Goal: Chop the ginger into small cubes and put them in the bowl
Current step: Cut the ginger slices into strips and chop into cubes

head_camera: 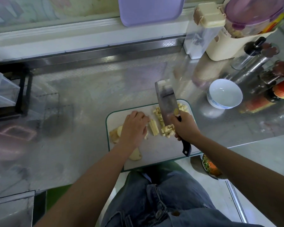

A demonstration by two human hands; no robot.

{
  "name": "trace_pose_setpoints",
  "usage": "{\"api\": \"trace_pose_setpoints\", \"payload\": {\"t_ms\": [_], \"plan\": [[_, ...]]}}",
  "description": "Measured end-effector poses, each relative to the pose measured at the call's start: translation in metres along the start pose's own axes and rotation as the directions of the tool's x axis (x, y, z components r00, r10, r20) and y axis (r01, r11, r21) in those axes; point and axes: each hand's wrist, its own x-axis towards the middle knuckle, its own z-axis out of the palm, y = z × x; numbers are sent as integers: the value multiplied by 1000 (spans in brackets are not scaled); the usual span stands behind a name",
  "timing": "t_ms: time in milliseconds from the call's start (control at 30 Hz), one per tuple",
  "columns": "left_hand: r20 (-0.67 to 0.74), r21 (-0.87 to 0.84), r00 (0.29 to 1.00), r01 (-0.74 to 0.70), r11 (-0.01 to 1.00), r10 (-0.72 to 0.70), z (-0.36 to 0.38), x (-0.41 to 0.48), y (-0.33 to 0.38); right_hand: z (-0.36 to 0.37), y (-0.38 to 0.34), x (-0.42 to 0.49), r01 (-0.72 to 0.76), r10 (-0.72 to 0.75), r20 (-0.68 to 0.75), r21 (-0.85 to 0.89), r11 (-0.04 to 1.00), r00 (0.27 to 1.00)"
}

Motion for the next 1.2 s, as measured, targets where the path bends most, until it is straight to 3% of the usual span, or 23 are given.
{"api": "trace_pose_setpoints", "payload": {"t_ms": [167, 300, 400, 500, 600, 667, 767, 967, 1200], "plan": [[207, 211, 950, -277, 937, 234, 5, 30, 13, -7, 12, -5, -41, 41, -16, 34, 999, 999], [252, 308, 930, -340, 889, 268, 7, 40, 12, -10, 16, -5, -78, 79, -21, 37, 996, 997], [270, 284, 920, -359, 889, 285, 13, 43, 4, -12, 17, -4, -90, 90, 0, 42, 995, 996], [259, 92, 944, -234, 968, 203, 12, 42, -2, -13, 16, -4, -85, 85, 8, 60, 995, 996], [89, -248, 990, 128, 960, -108, 6, 36, -3, -13, 13, -4, -73, 72, 16, 64, 995, 997], [21, -435, 918, 365, 823, -396, 1, 31, -5, -8, 11, -6, -58, 57, 40, 48, 997, 998], [-50, -547, 775, 507, 666, -630, -4, 22, -12, 7, 7, -14, -41, 39, 114, 18, 999, 993], [-77, -595, 668, 565, 572, -740, -7, -3, -23, 47, 8, -40, 40, -7, 285, -112, 993, 959], [-99, -551, 668, 581, 600, -737, -5, -18, -27, 63, 11, -43, 240, -140, 337, -276, 931, 931]]}}
